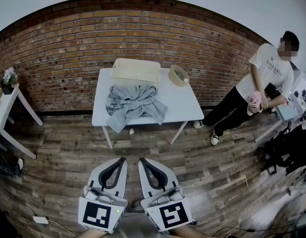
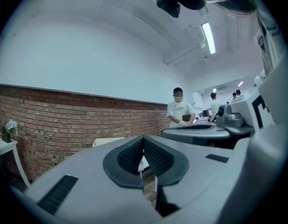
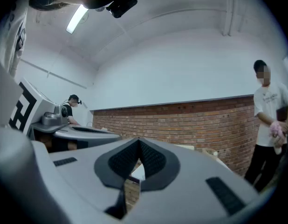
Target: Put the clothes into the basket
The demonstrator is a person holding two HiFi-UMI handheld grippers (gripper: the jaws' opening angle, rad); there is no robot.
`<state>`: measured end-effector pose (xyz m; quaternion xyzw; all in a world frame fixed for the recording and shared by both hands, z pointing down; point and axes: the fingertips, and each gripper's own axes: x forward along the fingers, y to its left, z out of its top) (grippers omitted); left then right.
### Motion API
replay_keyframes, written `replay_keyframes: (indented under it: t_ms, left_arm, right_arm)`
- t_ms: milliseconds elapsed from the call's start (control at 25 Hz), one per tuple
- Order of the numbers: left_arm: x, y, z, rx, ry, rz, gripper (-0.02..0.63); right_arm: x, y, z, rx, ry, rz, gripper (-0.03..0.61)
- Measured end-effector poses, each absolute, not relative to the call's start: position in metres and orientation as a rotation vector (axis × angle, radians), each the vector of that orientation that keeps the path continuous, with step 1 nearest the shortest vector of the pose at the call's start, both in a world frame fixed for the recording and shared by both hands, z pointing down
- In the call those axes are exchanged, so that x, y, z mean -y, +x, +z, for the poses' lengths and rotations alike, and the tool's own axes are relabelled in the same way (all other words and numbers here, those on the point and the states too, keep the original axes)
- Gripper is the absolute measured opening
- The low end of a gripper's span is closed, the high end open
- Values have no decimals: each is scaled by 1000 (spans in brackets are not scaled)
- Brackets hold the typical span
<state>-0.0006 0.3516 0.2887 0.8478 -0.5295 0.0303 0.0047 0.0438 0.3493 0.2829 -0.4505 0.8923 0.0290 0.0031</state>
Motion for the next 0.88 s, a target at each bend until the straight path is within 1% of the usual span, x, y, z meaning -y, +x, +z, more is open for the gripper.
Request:
replay_keyframes:
  t_ms: [880]
  left_arm:
    - [-346, 30, 296, 1708, 2630, 111, 8]
  right_arm:
    - [-341, 78, 292, -2809, -1368, 49, 6]
